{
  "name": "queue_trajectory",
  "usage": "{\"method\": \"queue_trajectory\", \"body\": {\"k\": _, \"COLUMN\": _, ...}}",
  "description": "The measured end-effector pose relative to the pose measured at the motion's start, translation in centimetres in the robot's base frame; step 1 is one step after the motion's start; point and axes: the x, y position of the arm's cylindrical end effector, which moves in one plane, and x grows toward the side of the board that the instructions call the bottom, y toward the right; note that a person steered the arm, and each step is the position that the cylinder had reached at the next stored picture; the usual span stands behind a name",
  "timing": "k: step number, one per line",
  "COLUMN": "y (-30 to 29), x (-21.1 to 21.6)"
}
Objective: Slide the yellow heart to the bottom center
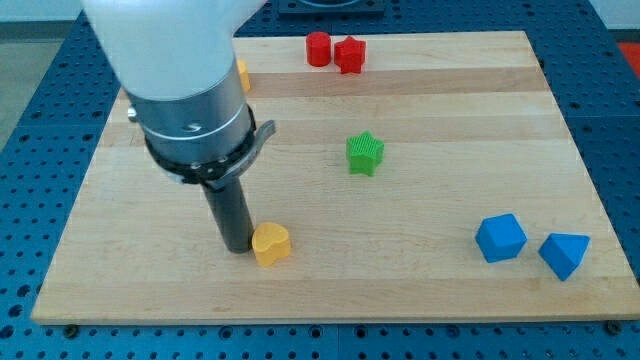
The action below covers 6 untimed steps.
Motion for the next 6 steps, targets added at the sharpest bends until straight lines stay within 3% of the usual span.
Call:
{"method": "queue_trajectory", "body": {"k": 4, "y": 4.6, "x": -0.9}}
{"method": "queue_trajectory", "body": {"k": 6, "y": 5.2, "x": 1.1}}
